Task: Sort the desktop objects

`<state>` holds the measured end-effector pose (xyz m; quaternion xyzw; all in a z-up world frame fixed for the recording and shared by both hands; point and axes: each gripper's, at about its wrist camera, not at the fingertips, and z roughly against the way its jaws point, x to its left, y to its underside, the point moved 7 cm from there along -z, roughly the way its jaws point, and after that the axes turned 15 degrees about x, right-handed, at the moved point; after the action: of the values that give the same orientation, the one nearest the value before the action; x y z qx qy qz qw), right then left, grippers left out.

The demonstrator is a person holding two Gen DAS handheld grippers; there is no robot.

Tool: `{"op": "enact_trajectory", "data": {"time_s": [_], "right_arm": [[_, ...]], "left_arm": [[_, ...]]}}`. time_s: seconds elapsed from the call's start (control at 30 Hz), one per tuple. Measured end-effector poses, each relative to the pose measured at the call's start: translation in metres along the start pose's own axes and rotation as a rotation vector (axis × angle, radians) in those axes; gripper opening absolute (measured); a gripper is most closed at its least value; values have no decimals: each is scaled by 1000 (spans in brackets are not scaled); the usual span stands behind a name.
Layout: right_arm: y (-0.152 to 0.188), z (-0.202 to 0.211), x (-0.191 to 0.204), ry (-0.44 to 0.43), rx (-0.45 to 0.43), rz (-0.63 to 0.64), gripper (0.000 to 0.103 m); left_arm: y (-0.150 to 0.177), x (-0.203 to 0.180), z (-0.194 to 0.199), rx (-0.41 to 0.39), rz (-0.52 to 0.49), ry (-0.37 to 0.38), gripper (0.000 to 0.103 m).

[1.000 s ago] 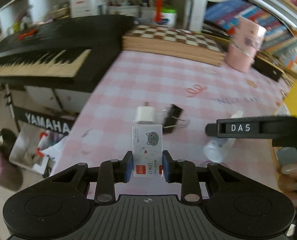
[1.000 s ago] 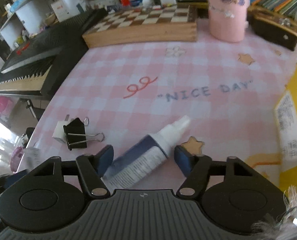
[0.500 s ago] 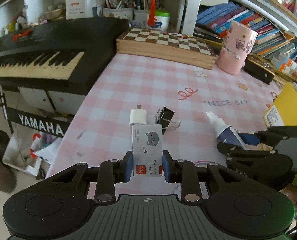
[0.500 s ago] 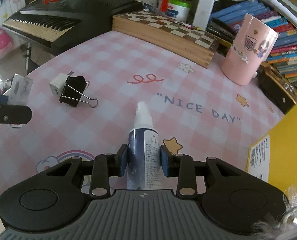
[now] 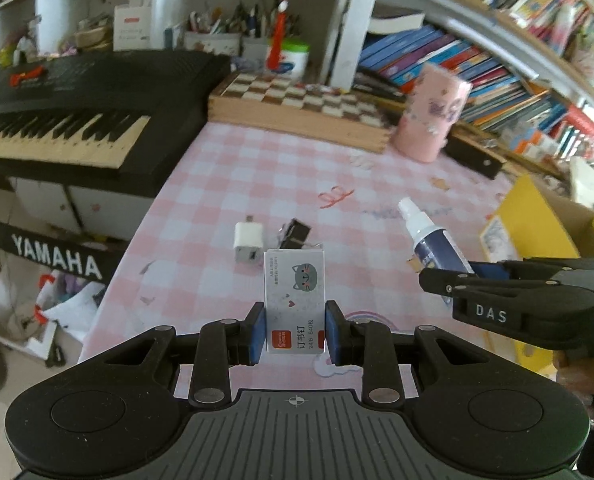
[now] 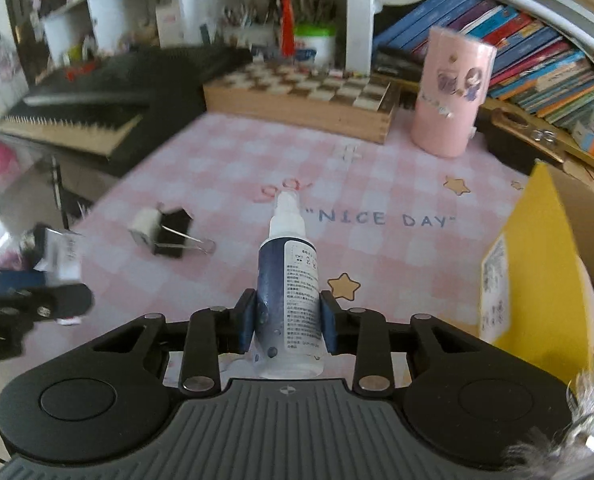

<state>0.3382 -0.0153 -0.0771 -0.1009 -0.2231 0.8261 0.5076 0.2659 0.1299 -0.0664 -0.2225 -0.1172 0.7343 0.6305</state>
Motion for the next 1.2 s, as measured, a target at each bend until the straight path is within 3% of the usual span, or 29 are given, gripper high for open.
{"op": "enact_trajectory", "data": {"time_s": [0.37,0.87,1.2], "right_arm": [[41,76,27,-23,-96,-80,30],[137,115,66,33,-87,-167,30],[195,130,82,53,-62,-247,30]], "left_arm": [[28,-6,56,-78,-76,77,28],[111,-10,95,-51,-184,135,28],[149,-7,106,-23,-204,171,28]]}}
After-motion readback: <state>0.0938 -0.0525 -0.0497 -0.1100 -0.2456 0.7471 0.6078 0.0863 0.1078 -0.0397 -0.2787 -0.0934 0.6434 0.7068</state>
